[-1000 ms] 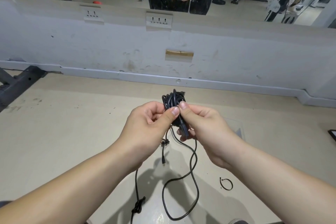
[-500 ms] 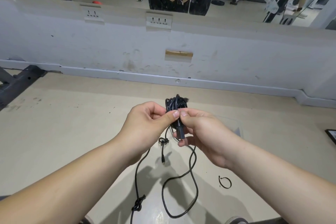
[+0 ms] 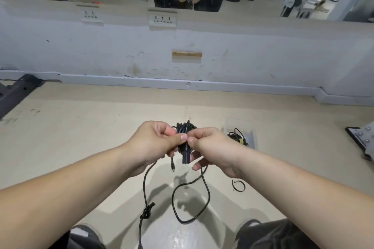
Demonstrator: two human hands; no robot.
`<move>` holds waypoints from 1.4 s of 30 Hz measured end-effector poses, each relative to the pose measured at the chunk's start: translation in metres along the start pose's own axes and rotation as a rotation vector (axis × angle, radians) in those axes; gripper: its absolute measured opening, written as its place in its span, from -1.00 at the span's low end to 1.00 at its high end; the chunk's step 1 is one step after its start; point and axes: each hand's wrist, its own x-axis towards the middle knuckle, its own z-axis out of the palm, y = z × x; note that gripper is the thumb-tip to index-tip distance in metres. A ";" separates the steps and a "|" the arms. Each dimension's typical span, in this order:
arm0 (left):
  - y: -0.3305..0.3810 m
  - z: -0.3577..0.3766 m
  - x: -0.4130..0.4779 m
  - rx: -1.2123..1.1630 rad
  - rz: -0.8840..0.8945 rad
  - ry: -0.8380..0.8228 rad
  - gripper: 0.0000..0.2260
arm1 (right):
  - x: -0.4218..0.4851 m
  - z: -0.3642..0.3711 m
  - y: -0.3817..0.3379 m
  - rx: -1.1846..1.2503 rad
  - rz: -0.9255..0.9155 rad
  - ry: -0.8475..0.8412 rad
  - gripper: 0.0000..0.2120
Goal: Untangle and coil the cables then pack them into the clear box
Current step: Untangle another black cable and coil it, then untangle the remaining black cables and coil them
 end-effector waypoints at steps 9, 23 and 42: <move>-0.004 0.085 0.038 -0.037 -0.060 -0.157 -0.79 | 0.005 -0.053 0.044 -0.053 0.155 0.234 -0.73; -0.087 0.137 0.164 -0.182 -0.276 -0.142 -0.85 | 0.177 -0.152 0.153 -0.246 0.278 0.585 -0.89; -0.155 0.148 0.224 -0.201 -0.339 -0.109 -0.84 | 0.276 -0.163 0.222 -0.768 0.530 0.449 -0.73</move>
